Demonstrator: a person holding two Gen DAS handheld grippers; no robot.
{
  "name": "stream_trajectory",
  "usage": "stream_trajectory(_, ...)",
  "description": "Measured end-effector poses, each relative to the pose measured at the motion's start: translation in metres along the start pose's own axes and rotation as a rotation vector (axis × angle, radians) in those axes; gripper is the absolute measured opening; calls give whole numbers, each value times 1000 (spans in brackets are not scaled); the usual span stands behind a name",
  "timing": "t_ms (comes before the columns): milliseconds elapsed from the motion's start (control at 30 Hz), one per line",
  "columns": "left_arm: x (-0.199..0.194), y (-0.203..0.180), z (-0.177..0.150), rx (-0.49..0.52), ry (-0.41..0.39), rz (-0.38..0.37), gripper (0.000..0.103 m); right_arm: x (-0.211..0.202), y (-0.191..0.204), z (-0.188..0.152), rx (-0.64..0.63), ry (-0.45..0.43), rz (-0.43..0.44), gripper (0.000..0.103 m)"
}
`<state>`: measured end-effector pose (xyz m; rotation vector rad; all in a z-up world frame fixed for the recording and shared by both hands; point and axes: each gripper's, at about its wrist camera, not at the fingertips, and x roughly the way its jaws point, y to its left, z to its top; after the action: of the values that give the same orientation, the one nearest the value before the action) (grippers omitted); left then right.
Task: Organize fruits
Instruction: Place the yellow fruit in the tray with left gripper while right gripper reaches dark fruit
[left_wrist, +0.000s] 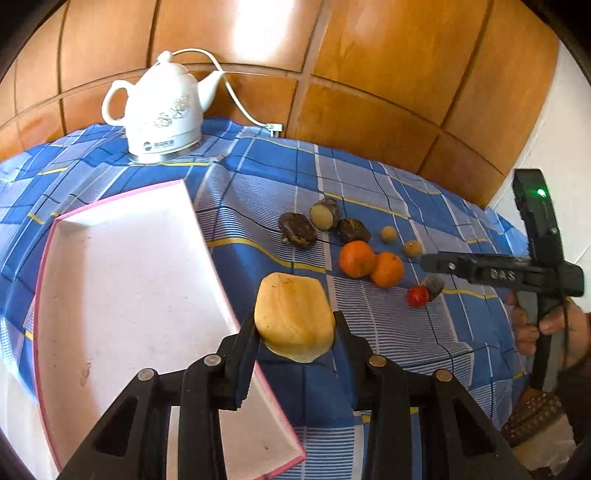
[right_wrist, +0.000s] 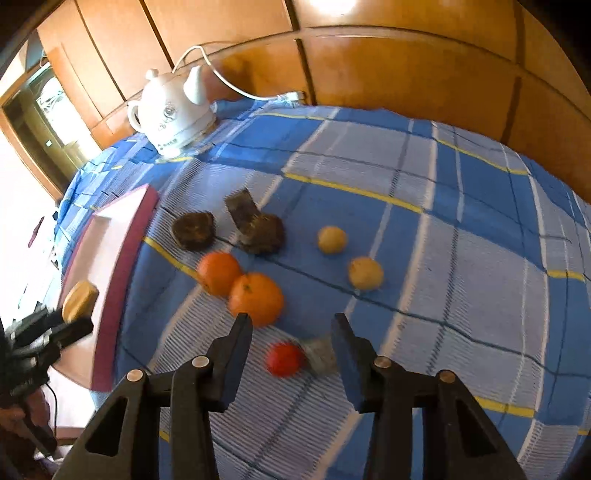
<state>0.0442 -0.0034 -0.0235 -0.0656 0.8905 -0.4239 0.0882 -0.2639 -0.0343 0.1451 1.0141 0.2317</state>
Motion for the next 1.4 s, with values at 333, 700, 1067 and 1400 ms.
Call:
stream_trajectory(333,-16,50,10,-108,-50,62,38,57,20,57,25,52,-19,56)
stream_trajectory(700,5,118,25,-210,-33,337,39,90,21,57,-13,131,-109,44)
stream_trajectory(1067,-24,122,20,-239,-141,490,57,89,19,55,3,125,-99,45)
stream_trajectory(1400,-64,90,23,-190,-279,543,72,79,19,48,23,83,-111,44)
